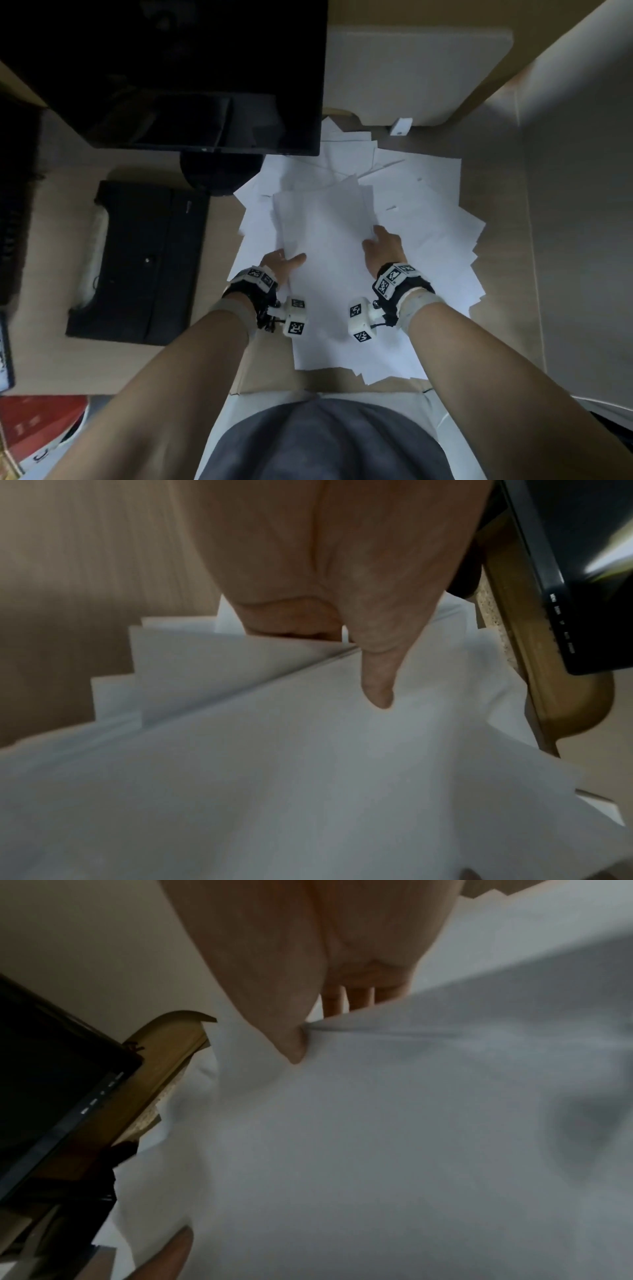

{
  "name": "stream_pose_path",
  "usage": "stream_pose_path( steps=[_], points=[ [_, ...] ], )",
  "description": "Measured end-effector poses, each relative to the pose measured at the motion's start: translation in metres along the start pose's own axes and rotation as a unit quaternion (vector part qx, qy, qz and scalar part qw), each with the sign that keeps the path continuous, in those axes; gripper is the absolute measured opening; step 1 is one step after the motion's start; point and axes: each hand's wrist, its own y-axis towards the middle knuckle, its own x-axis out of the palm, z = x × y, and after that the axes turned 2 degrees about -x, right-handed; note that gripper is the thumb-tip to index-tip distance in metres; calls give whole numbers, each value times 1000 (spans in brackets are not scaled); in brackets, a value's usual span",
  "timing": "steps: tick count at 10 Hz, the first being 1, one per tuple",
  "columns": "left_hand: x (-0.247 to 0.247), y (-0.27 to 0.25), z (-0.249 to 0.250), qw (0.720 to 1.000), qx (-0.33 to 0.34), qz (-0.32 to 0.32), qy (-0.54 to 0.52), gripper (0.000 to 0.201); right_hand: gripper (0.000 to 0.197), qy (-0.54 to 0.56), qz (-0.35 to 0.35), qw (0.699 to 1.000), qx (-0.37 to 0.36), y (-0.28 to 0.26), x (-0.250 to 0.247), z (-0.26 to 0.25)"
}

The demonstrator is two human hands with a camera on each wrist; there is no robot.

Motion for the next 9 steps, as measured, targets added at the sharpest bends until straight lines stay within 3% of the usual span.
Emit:
stream_pose_path(
  steps=[1, 2, 3, 4, 5, 6, 7, 8, 9],
  points=[
    [9, -15, 15, 998, 26, 22, -53, 51, 47, -34, 60, 996, -61, -9, -1, 14],
    [20, -16, 20, 997, 35, -2, -66, 43, 53, -33, 88, 991, -99, -14, -4, 24],
    [24, -8, 12, 993, 24, -4, -117, 54, 52, 64, 48, 996, -45, -15, -8, 20],
    [16, -26, 7, 978, -10, 39, -202, 48, 48, 76, 13, 996, -41, -16, -7, 1],
    [4, -36, -13, 957, -84, 54, -271, 62, 57, -13, -1, 995, -95, -17, 8, -32],
    [-5, -54, -29, 940, -127, 52, -312, 56, 64, -131, -48, 975, -175, -11, 36, -68],
    [-8, -45, -57, 930, -146, 65, -331, 50, 83, -231, -86, 958, -150, -2, 58, -85],
    [-8, -35, -72, 922, -152, 81, -346, 53, 110, -297, -73, 949, -80, 3, 67, -80],
    [-10, -23, -75, 925, -158, 119, -323, 68, 106, -330, -34, 940, -86, -1, 62, -74]
  ],
)
